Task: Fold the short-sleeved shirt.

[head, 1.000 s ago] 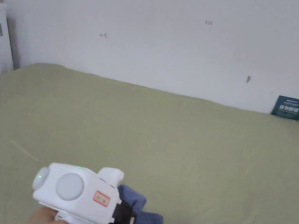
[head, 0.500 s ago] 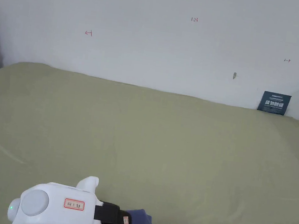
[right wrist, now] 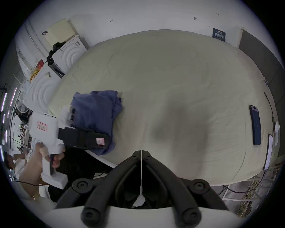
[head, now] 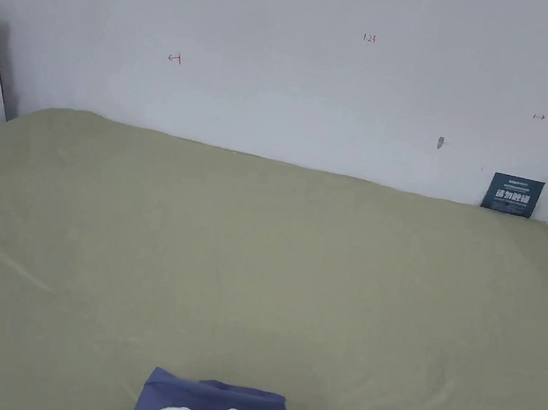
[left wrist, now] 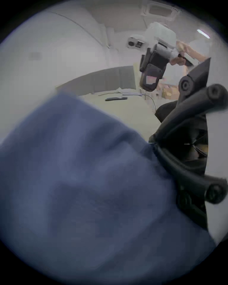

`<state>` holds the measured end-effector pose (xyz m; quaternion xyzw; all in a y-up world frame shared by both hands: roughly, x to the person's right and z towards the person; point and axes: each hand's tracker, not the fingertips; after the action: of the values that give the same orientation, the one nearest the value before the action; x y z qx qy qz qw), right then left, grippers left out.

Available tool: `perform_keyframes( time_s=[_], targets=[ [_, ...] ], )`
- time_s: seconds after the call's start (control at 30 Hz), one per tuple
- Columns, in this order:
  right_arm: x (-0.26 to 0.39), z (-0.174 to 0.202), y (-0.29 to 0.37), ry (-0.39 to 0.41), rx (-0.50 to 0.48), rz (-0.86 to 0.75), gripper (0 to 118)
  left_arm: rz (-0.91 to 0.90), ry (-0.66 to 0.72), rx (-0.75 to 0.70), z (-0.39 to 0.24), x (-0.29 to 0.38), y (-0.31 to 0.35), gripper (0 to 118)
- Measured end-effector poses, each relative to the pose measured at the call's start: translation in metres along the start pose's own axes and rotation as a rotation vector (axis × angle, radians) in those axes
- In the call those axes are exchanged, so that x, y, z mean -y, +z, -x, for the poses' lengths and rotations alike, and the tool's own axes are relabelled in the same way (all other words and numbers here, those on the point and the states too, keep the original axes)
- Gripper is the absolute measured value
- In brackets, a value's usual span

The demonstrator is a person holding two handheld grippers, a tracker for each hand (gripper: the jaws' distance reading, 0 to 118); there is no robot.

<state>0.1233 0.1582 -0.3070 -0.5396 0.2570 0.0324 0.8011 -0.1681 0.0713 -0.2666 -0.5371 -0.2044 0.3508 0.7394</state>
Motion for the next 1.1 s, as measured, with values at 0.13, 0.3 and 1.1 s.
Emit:
perform_keyframes(
  time_s=[0.13, 0.3, 1.1],
  targets=[
    [-0.017, 0.02, -0.008, -0.022, -0.11, -0.036, 0, -0.083, -0.081, 0.017, -0.011, -0.005, 0.075, 0],
    [-0.051, 0.067, -0.054, -0.007, -0.241, 0.016, 0, -0.264, -0.035, -0.079, 0.037, -0.007, 0.156, 0],
    [-0.053, 0.059, -0.129, -0.205, -0.3, 0.086, 0, -0.089, -0.061, 0.253, 0.123, -0.026, 0.102, 118]
  ],
)
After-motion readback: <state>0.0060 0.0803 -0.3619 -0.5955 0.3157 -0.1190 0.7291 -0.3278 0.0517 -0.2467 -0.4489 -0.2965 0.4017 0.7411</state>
